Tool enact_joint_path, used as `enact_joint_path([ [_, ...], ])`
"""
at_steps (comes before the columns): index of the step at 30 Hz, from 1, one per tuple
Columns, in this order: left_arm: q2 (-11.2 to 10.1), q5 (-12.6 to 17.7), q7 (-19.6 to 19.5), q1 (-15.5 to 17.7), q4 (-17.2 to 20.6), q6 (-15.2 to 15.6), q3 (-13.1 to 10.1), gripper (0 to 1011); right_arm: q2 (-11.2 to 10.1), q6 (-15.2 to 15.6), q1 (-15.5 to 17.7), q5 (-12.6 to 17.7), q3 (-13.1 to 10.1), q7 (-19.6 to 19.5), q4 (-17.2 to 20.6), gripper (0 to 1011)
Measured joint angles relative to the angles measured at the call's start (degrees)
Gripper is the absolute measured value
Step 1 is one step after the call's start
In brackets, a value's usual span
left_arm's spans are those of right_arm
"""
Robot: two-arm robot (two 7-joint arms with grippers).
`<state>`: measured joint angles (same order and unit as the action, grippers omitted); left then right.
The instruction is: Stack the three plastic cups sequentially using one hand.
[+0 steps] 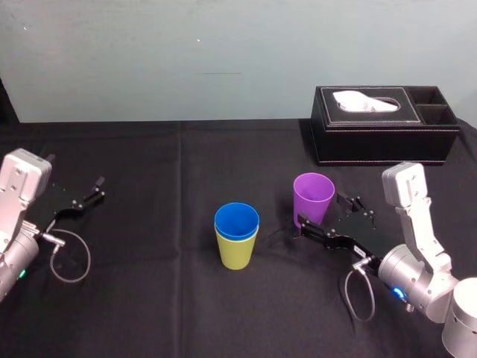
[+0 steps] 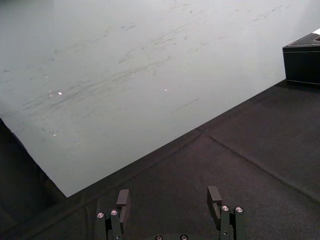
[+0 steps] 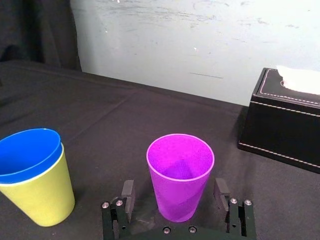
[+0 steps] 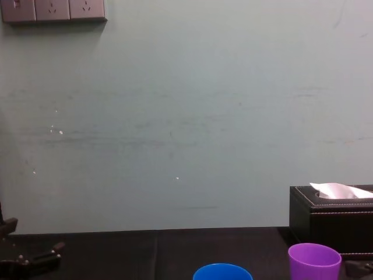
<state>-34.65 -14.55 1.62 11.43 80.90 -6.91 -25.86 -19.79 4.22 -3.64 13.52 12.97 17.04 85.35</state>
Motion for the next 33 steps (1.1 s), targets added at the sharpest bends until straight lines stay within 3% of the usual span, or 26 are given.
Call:
enact_joint_path([
  [33, 0.00, 0.00, 0.00, 0.00, 0.00, 0.00, 0.00, 1010, 1.23, 0.51, -3.09, -0.90, 0.29, 0.09, -3.52, 1003],
])
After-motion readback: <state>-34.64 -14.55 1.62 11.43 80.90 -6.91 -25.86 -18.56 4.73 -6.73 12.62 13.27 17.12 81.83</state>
